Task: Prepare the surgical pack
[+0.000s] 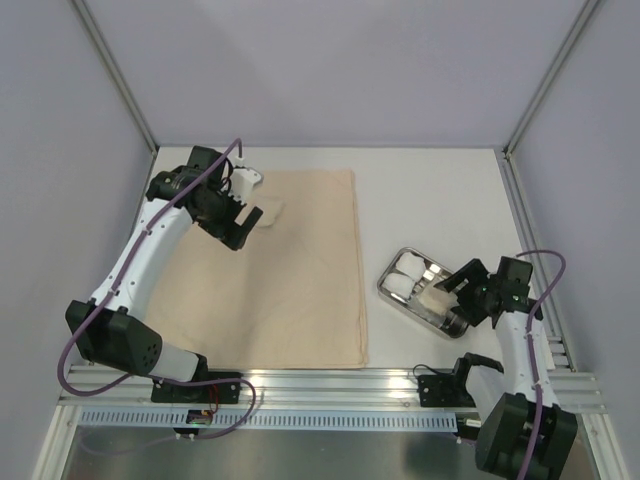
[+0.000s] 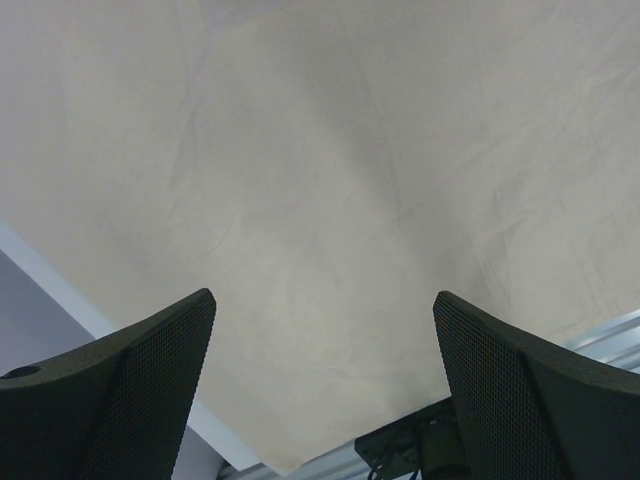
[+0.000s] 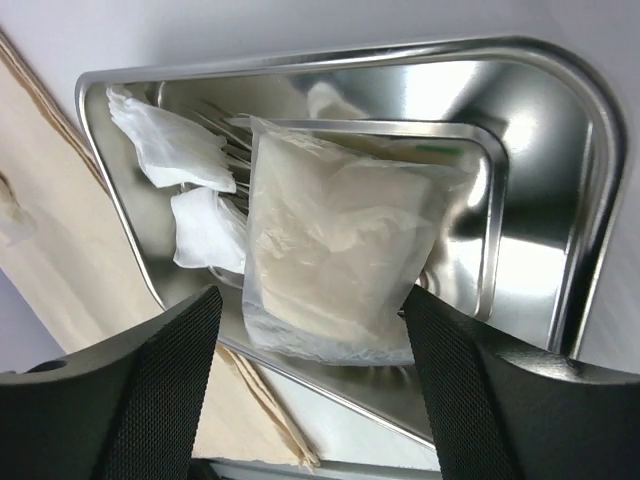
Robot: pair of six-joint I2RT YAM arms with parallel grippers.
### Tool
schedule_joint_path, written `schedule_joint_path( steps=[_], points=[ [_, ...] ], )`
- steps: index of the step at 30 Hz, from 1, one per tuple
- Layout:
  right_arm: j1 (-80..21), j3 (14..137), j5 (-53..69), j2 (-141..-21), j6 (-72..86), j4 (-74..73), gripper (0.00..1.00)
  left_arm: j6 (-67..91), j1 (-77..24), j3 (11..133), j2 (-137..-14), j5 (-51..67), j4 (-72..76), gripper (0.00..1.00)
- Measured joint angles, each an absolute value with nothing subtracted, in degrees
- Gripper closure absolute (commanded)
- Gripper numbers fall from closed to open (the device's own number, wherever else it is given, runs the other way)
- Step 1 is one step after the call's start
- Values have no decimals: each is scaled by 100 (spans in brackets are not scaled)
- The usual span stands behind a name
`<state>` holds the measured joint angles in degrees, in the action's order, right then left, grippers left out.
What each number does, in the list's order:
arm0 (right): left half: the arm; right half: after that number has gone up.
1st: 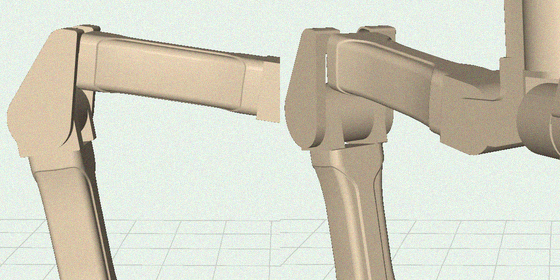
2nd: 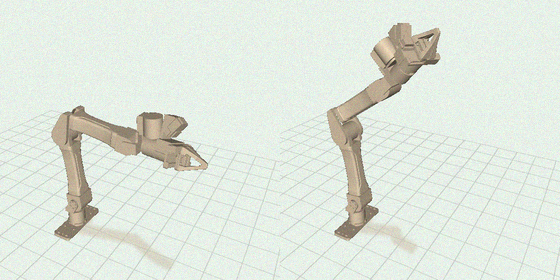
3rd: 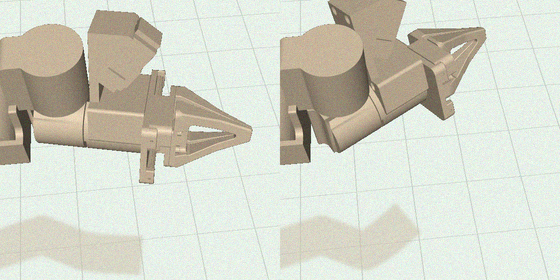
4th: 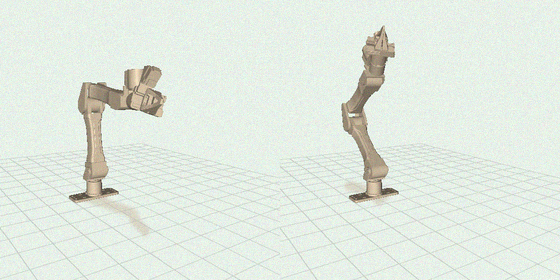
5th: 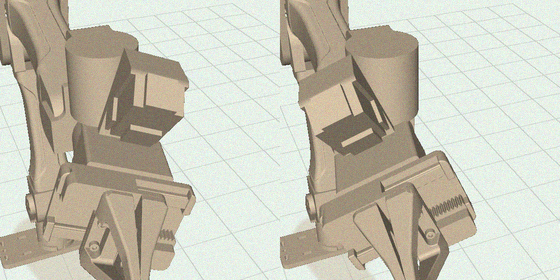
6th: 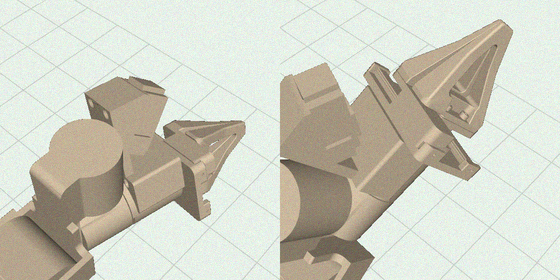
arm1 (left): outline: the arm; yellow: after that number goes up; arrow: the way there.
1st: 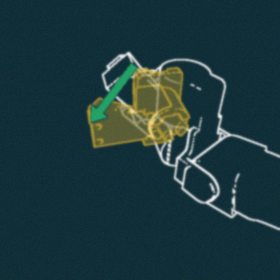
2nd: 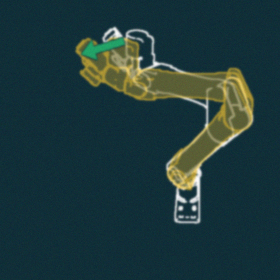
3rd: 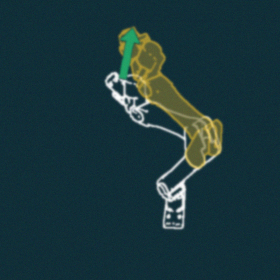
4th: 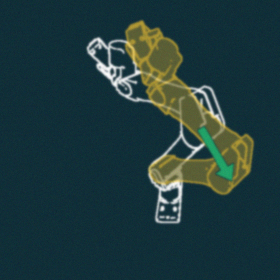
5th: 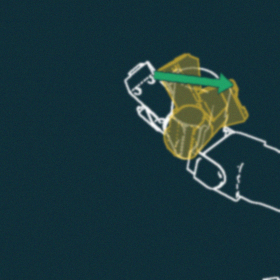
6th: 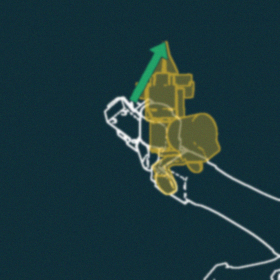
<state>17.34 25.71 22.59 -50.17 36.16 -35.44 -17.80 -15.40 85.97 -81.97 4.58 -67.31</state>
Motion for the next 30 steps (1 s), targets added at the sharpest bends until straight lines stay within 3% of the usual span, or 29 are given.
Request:
schedule_joint_path(
  steps=[4, 5, 8, 18, 22, 24, 30],
  points=[
    [1734, 2764, 1831, -4766, 3575, -3868, 16, -1778, -1540, 8582, -8219, 434, -6687, 0],
    [1734, 2840, 1708, -4685, 3570, -3948, 8, -1778, -1540, 8576, -8230, 425, -6670, 0],
    [1734, 3059, 1472, -4488, 3553, -4130, 0, -1767, -1540, 8571, -8278, 390, -6643, 0],
    [1715, 4383, 884, -4386, 3256, -4471, 0, -1634, -1540, 8569, -8350, 91, -6388, 3],
    [1507, 4851, 642, -4484, 3094, -4519, 0, -1570, -1542, 8772, -8602, -115, -6307, 22],
    [1304, 5052, 519, -4615, 2998, -4519, 0, -1535, -1577, 9059, -8949, -224, -6283, 25],
    [71, 5411, -202, -5282, 2674, -4495, 0, -1511, -2080, 9710, -10158, -687, -6191, 21]
  ],
)
